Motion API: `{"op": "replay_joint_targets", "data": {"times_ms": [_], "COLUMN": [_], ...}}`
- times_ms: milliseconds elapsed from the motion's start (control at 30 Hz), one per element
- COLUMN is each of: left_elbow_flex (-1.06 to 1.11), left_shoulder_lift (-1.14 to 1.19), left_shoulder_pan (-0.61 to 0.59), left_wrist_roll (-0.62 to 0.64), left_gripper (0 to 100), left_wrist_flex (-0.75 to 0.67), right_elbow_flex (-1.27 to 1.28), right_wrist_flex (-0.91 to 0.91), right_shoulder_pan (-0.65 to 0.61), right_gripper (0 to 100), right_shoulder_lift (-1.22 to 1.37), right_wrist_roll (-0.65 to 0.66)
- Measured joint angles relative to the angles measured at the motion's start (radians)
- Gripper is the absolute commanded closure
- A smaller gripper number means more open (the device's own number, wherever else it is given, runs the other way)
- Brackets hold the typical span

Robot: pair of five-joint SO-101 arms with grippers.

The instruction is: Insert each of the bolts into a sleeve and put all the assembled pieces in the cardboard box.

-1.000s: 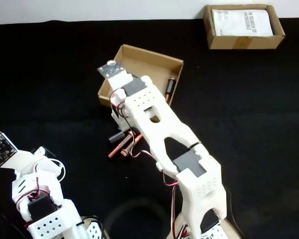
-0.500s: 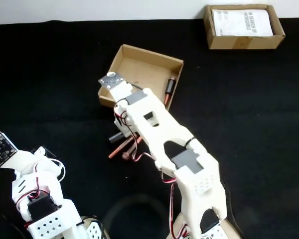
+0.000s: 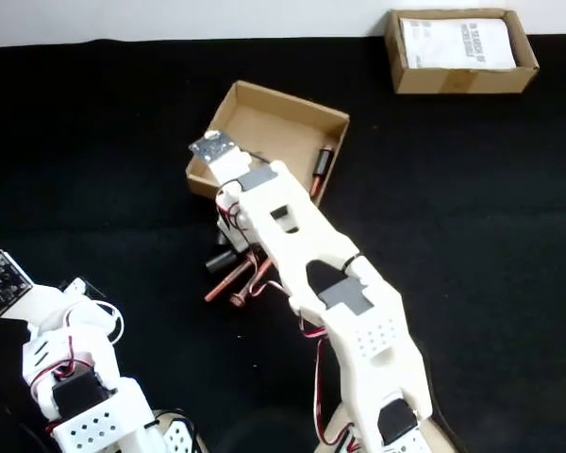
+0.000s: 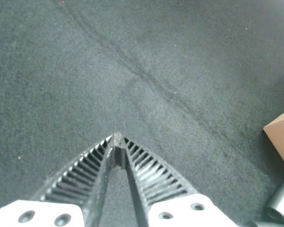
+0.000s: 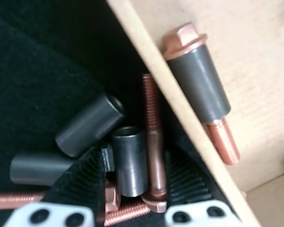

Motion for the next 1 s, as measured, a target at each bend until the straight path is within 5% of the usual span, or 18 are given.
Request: {"op": "replay_joint_targets", "data": {"times_ms": [567,1000], "left_elbow_flex": [0.002,0.002], "left_shoulder_lift": [0.0,0.0], "left_shoulder_pan": [0.0,0.0], "left_wrist_roll": [0.0,0.0], "left_gripper": [98,98], "left_wrist_flex": [0.0,0.0], "right_elbow_flex": [-0.333,-0.419], "right_wrist_flex": [0.566,0.589], "right_shoulder_pan": [0.143,-0.011], "right_gripper": [99.1,87.3], "right_shoulder_lift": [0.008,0.008], "right_wrist_roll": [0.0,0.0]}}
